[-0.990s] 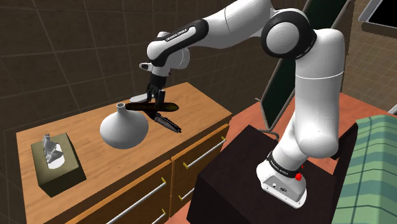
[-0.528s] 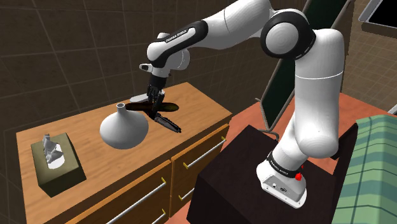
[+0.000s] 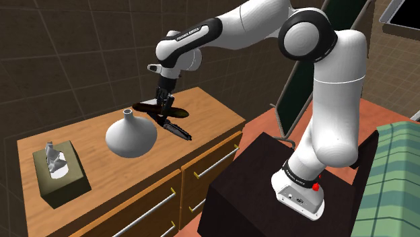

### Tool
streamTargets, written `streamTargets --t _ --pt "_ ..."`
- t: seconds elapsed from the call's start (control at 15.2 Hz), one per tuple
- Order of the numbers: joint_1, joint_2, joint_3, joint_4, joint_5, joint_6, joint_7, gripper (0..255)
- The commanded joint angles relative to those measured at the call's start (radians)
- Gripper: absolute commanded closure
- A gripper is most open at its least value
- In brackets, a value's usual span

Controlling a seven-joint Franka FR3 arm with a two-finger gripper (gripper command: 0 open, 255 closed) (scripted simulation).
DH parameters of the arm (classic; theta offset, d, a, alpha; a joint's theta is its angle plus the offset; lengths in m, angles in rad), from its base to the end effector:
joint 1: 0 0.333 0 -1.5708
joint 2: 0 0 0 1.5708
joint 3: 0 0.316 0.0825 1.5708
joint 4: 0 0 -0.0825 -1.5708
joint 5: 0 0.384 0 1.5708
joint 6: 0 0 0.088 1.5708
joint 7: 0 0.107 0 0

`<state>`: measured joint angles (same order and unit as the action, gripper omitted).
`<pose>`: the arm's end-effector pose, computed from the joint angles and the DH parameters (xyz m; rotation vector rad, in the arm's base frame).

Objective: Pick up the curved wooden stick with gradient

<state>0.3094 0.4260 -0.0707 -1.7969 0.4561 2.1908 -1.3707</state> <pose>0.6247 0.1719 0.3125 -2.2193 -1.7621 -0.2251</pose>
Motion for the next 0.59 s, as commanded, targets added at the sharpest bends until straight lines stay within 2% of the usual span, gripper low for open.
streamTargets --t 0.0,0.53 --pt "0.001 -0.015 -0.002 0.007 -0.007 -0.020 0.011 255" --pt "0.003 -0.065 -0.011 0.043 -0.031 -0.100 0.047 255"
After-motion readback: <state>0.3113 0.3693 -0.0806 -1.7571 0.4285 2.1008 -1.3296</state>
